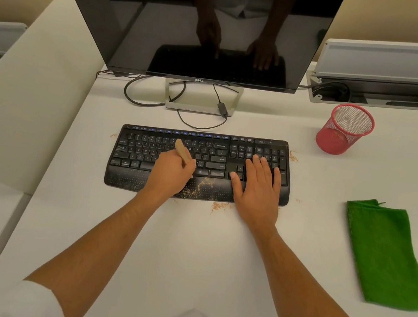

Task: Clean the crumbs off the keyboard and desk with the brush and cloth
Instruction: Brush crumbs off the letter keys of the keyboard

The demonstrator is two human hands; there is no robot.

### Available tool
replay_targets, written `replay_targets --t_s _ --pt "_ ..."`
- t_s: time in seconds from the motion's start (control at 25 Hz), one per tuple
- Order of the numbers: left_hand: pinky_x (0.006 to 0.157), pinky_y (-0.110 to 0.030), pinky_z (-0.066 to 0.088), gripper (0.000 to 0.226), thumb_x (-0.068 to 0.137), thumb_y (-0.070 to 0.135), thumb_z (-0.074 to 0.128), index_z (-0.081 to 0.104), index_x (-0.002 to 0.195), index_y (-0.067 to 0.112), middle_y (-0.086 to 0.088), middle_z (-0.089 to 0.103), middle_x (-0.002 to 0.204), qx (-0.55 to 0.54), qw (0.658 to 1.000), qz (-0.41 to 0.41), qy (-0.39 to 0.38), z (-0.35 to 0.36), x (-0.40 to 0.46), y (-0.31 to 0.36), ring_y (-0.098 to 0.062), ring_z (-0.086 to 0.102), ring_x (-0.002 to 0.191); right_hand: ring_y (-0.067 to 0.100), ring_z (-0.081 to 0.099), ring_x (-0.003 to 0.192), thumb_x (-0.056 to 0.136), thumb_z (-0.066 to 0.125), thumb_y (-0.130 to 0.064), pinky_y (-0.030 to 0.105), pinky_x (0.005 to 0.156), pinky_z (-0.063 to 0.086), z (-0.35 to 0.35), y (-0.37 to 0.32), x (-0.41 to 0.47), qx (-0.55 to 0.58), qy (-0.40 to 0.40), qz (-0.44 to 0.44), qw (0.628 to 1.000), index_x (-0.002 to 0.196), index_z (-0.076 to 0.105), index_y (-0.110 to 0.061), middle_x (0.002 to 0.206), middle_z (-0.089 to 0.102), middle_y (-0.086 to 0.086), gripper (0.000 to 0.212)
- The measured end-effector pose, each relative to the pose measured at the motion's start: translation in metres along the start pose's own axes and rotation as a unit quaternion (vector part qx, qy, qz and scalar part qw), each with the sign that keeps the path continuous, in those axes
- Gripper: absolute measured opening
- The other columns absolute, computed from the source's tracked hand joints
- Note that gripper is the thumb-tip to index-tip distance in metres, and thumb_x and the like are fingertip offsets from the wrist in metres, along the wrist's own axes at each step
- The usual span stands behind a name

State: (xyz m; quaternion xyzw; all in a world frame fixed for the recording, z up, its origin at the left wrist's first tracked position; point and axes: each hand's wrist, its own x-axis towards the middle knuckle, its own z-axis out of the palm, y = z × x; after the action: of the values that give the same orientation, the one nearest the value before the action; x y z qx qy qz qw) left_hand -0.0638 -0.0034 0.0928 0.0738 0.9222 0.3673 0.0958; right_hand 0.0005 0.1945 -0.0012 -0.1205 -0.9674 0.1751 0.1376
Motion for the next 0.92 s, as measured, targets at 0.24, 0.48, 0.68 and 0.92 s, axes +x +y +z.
replay_targets --t_s 0.24,0.48,0.68,0.92 --pt "0.061 -0.032 0.055 0.032 0.099 0.025 0.053 0.068 0.078 0.006 -0.004 0.07 0.065 0.055 0.995 -0.038 -0.071 -0.012 0.009 0.009 -0.019 0.069 0.062 0.021 0.029 0.149 0.104 0.033 -0.054 0.046 0.125 0.009 0.002 0.001 0.001 -0.004 -0.003 -0.001 1.0 0.145 0.048 -0.012 0.153 0.046 0.006 0.06" --pt "0.067 -0.031 0.058 0.021 0.098 0.026 0.056 0.064 0.084 0.012 -0.001 0.069 0.076 -0.039 0.998 0.051 0.005 0.011 0.005 0.019 -0.015 0.067 0.071 0.023 0.031 0.148 0.103 0.033 -0.055 0.048 0.124 0.012 0.002 0.001 0.0 -0.008 0.008 -0.001 1.0 0.143 0.05 -0.012 0.151 0.048 0.007 0.061" --pt "0.059 -0.027 0.052 0.027 0.1 0.027 0.053 0.065 0.086 0.008 -0.006 0.07 0.072 0.045 0.994 -0.002 -0.102 0.016 0.008 0.023 -0.019 0.068 0.063 0.022 0.031 0.148 0.103 0.032 -0.054 0.048 0.124 0.012 0.002 0.001 0.0 -0.005 0.007 -0.001 1.0 0.144 0.05 -0.012 0.152 0.048 0.007 0.061" --pt "0.065 -0.035 0.058 0.026 0.1 0.031 0.054 0.065 0.092 0.009 -0.005 0.069 0.07 0.036 0.996 -0.001 -0.081 0.005 0.018 0.029 -0.02 0.069 0.062 0.022 0.032 0.147 0.104 0.034 -0.053 0.047 0.125 0.012 0.002 0.001 0.0 -0.013 0.013 -0.004 1.0 0.143 0.051 -0.011 0.151 0.049 0.007 0.06"
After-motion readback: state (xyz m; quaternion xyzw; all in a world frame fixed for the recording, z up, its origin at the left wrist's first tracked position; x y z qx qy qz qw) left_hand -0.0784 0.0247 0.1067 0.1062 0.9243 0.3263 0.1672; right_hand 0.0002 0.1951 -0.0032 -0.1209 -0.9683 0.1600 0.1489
